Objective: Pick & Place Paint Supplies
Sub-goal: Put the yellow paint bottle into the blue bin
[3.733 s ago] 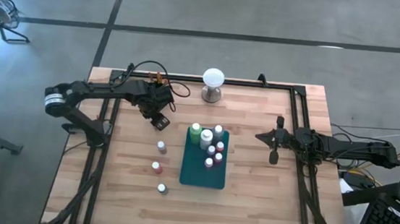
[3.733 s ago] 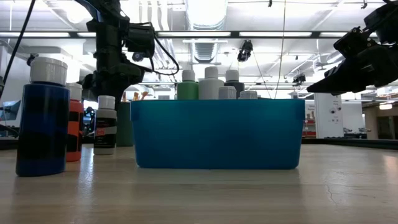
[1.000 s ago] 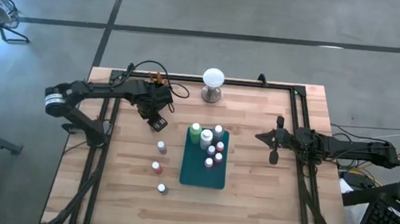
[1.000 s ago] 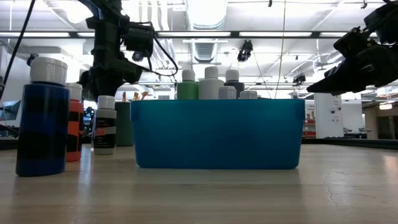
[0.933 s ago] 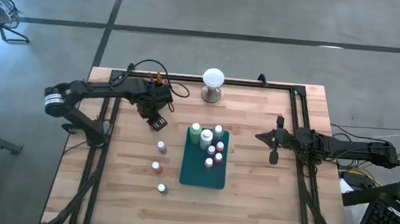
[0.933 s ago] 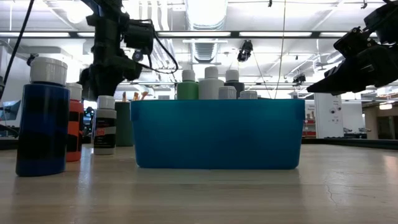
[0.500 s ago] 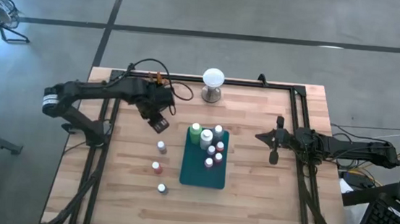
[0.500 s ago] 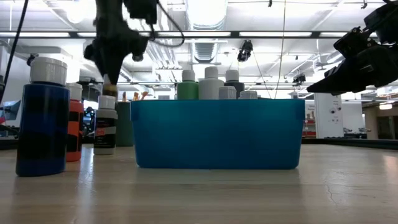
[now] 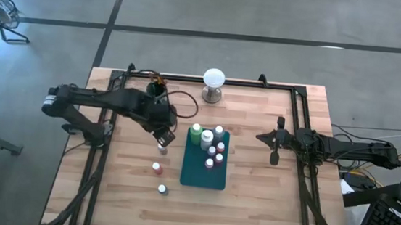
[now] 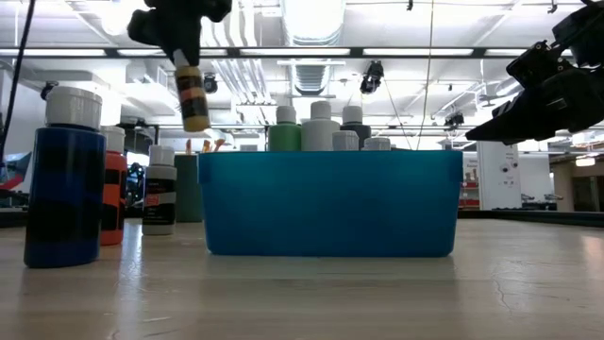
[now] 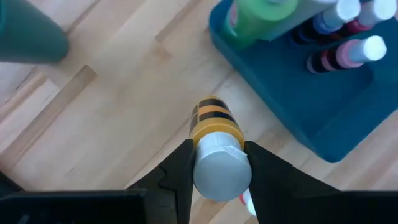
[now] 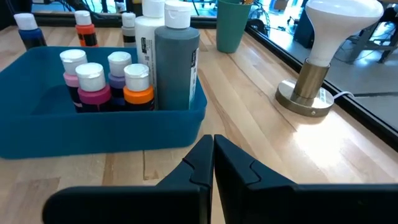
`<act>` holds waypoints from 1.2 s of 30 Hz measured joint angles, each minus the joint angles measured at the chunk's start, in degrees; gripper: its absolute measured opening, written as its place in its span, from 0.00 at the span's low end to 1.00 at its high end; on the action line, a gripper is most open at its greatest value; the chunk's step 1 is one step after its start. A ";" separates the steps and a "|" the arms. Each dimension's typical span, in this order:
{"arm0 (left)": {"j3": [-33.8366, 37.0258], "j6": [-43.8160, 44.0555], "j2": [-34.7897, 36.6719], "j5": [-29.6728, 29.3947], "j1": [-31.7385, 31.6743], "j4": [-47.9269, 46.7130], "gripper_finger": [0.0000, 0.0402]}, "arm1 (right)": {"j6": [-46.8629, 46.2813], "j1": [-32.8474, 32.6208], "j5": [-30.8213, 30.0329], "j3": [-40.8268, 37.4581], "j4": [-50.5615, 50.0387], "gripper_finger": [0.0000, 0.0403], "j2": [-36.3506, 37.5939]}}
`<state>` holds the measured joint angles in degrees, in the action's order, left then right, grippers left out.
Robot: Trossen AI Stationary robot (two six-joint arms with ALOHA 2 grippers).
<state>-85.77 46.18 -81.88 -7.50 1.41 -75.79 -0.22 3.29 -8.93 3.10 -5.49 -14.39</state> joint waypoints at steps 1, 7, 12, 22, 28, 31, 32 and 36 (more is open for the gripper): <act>-0.54 0.01 -0.92 -0.03 0.52 0.23 0.31 | -0.10 0.00 -0.01 0.00 0.00 0.02 0.00; -6.61 -1.25 -8.98 0.56 3.73 -0.55 0.31 | 0.04 0.00 -0.02 0.01 0.02 0.02 0.02; -12.61 -4.05 -16.06 -0.12 4.97 -0.28 0.31 | 0.60 0.02 -0.02 0.01 0.01 0.02 0.02; -22.81 -9.57 -25.62 -0.02 4.68 0.23 0.31 | 0.05 0.00 -0.02 0.01 0.01 0.02 0.00; -24.95 -11.22 -27.85 0.13 3.52 -0.21 0.31 | 0.55 0.01 -0.01 0.01 0.01 0.02 0.01; -24.70 -11.34 -28.61 1.19 2.79 -0.21 0.31 | -0.08 0.00 -0.02 0.00 0.01 0.02 0.02; -24.69 -11.59 -28.87 1.43 2.61 -0.28 0.31 | 0.05 0.00 -0.02 0.01 0.01 0.02 0.02; -24.67 -11.47 -29.98 2.40 2.13 -0.17 0.31 | 0.35 0.00 -0.02 0.01 0.01 0.02 0.01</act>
<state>-110.43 34.71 -111.86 -5.09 3.54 -75.96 0.13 3.29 -8.95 3.11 -5.48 -14.38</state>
